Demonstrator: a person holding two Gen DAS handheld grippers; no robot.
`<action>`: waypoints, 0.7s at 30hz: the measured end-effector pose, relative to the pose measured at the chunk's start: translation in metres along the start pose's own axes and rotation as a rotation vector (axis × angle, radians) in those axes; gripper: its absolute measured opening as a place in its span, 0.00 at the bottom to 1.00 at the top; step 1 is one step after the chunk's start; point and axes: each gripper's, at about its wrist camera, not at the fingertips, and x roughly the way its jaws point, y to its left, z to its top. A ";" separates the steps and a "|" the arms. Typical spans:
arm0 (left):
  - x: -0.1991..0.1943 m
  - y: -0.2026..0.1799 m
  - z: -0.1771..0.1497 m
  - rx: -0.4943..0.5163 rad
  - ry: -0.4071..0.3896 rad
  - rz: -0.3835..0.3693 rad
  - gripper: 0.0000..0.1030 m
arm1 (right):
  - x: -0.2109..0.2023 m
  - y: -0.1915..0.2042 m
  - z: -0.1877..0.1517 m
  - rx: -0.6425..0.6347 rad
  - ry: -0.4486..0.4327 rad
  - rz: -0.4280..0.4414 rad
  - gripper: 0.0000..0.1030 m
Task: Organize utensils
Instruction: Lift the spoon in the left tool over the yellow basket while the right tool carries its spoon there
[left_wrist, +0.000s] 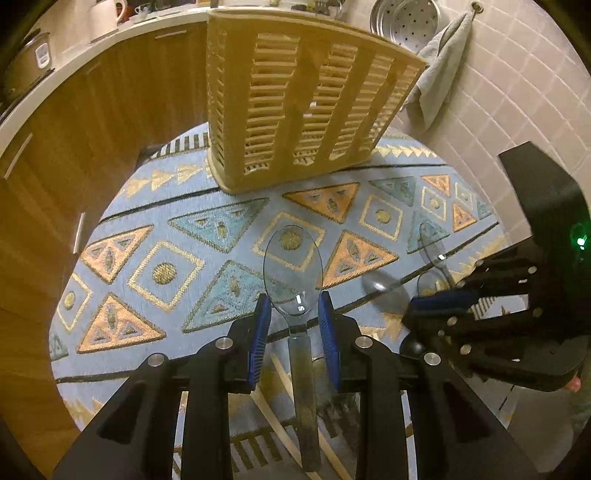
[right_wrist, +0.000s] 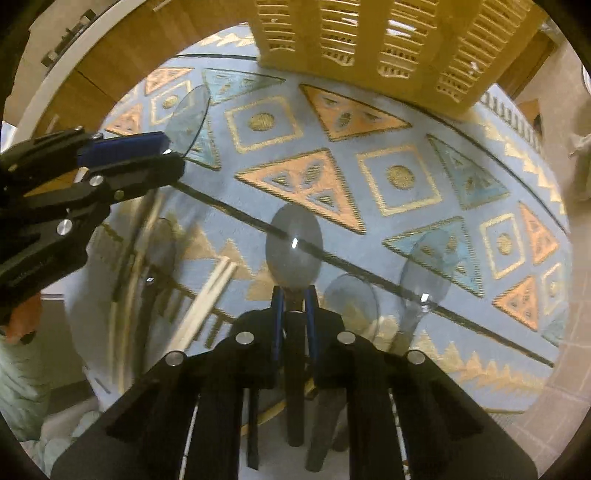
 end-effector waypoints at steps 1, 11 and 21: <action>-0.005 0.001 0.000 -0.005 -0.021 -0.004 0.24 | -0.001 -0.002 0.000 0.013 -0.007 0.011 0.09; -0.071 0.004 0.009 -0.040 -0.251 -0.110 0.00 | -0.072 0.002 -0.021 0.005 -0.381 0.240 0.09; -0.033 0.030 0.011 -0.112 -0.097 -0.164 0.25 | -0.070 -0.032 -0.030 0.079 -0.359 0.265 0.09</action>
